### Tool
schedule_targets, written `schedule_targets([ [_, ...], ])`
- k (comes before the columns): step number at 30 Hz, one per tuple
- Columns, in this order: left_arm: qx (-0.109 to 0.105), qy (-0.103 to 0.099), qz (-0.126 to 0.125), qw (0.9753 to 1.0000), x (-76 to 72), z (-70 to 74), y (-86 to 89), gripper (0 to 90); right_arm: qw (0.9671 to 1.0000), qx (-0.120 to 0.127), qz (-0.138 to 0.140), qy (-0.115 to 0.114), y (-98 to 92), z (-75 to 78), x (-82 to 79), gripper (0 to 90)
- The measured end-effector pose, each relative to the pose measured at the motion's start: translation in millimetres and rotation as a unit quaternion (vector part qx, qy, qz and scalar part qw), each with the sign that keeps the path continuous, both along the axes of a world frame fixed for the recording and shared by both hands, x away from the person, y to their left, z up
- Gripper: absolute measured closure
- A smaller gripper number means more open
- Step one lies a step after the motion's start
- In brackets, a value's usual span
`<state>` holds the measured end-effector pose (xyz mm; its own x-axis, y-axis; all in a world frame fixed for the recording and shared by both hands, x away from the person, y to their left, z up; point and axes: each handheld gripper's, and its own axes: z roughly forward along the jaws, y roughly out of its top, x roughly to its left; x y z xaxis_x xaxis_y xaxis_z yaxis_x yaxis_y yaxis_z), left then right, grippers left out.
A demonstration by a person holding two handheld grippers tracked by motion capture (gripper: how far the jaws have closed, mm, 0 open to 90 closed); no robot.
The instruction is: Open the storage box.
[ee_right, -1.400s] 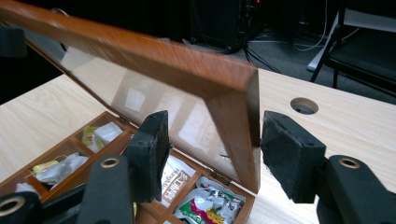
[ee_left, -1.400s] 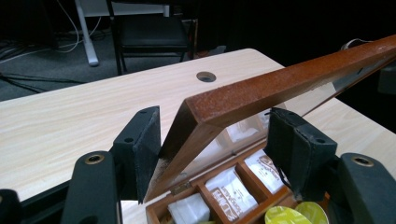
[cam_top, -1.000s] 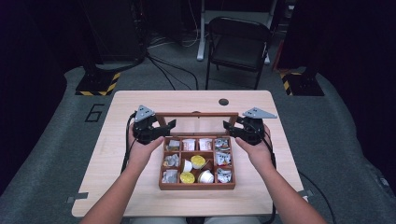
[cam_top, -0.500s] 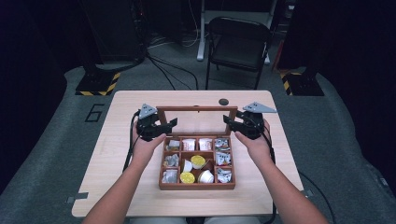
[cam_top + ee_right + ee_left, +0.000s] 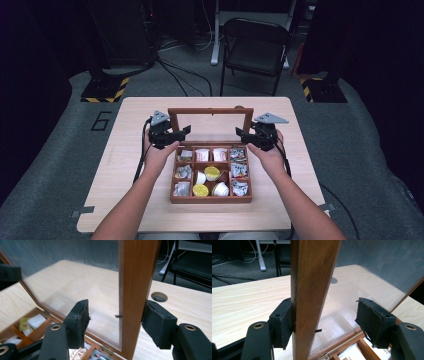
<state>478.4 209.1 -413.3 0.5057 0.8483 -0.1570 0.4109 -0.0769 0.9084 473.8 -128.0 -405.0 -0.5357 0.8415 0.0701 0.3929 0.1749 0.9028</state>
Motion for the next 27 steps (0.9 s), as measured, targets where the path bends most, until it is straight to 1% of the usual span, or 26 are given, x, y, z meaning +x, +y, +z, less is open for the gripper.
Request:
schedule_targets([
  [2,-0.001,0.004,0.0,1.0,1.0,-1.1,-0.2,32.5,1.0,-0.003,-0.001,0.005,0.1,-5.0,1.5,38.9],
  [3,0.0,0.004,0.001,1.0,2.0,-1.9,0.0,32.6,0.9999,-0.004,-0.004,0.012,-0.2,-10.9,3.1,38.9],
  [6,0.003,0.011,0.002,0.9999,3.9,-5.6,-0.8,32.6,0.9997,-0.009,-0.005,0.022,-0.7,-21.1,6.5,39.3],
  [8,0.006,0.013,0.002,0.9999,4.4,-7.0,-1.3,32.5,0.9996,-0.004,-0.005,0.029,-0.8,-27.1,8.4,40.0],
  [10,0.004,0.015,0.001,0.9999,5.5,-8.1,-1.2,32.6,0.9993,-0.005,-0.003,0.036,-0.6,-32.3,10.3,40.8],
  [13,0.005,0.017,0.0,0.9998,6.5,-8.8,-0.2,32.8,0.9992,-0.005,-0.006,0.04,-0.3,-36.4,11.5,42.4],
  [14,0.001,0.021,0.001,0.9998,7.6,-9.8,0.2,32.9,0.999,-0.007,-0.005,0.043,-0.7,-39.3,12.8,43.3],
  [15,0.001,0.021,0.001,0.9998,7.6,-9.8,0.2,33.1,0.999,-0.007,-0.005,0.043,-0.7,-39.3,12.8,43.3],
  [16,0.002,0.025,0.001,0.9997,8.8,-11.1,0.4,33.2,0.9987,-0.005,-0.007,0.049,-0.9,-41.4,13.8,44.8],
  [19,0.005,0.029,0.0,0.9996,8.9,-13.1,-0.2,33.5,0.9988,0.001,-0.008,0.048,-1.4,-42.0,15.1,46.8],
  [21,0.005,0.025,-0.001,0.9997,8.5,-14.0,-0.1,34.1,0.9989,-0.001,-0.008,0.046,-1.9,-42.2,15.8,48.2],
  [22,-0.001,0.023,0.0,0.9997,6.9,-16.8,2.1,34.9,0.9989,-0.002,-0.007,0.046,-2.2,-42.3,15.9,48.6],
  [23,-0.001,0.023,0.0,0.9997,6.9,-16.8,2.1,35.3,0.9989,-0.002,-0.007,0.046,-2.2,-42.3,15.9,48.6],
  [24,-0.002,0.031,-0.004,0.9995,6.9,-19.5,4.6,35.3,0.9989,0.001,-0.006,0.047,-2.2,-42.1,15.8,48.9],
  [25,-0.001,0.034,-0.006,0.9994,6.6,-21.4,6.3,35.8,0.9989,-0.001,-0.006,0.046,-2.7,-42.0,15.9,49.6],
  [26,-0.001,0.041,-0.006,0.9991,5.3,-27.4,8.3,36.0,0.9989,0.0,-0.007,0.046,-3.0,-42.0,15.9,49.8],
  [27,0.0,0.043,-0.005,0.999,4.7,-30.2,8.5,36.0,0.9989,0.0,-0.006,0.046,-3.1,-42.1,16.0,49.8],
])
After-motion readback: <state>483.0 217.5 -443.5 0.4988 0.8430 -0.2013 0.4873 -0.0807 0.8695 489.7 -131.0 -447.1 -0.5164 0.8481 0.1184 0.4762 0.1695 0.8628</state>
